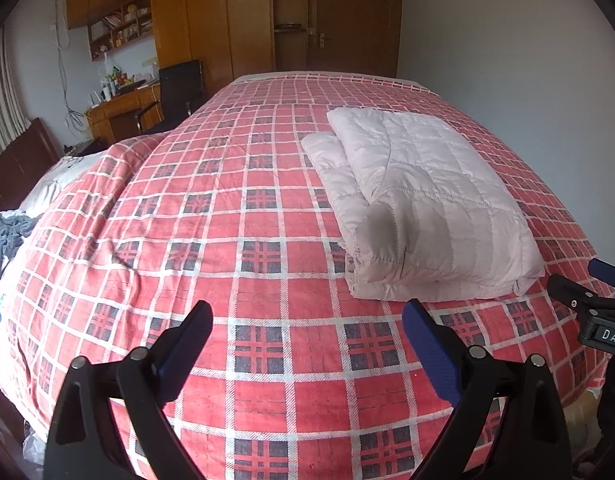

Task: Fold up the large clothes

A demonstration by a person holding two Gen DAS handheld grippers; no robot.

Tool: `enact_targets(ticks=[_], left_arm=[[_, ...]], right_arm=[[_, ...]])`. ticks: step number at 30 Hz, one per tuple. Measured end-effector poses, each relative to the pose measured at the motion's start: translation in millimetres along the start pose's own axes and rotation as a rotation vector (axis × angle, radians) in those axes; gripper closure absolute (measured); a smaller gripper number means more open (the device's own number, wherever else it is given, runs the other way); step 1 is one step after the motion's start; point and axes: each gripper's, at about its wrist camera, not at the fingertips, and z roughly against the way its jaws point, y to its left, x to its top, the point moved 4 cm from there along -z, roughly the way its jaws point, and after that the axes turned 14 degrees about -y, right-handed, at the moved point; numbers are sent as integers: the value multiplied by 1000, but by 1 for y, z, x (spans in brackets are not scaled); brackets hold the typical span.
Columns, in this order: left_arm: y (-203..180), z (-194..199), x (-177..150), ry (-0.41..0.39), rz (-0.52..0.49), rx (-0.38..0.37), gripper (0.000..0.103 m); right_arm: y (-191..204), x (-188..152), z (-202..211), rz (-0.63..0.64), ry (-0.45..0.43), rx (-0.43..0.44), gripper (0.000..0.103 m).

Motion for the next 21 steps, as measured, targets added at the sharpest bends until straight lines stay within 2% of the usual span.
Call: enact_targets(ticks=[21], left_arm=[[-3, -11, -10, 47, -5, 10, 7]], right_arm=[[-1, -4, -14, -13, 33, 11, 3]])
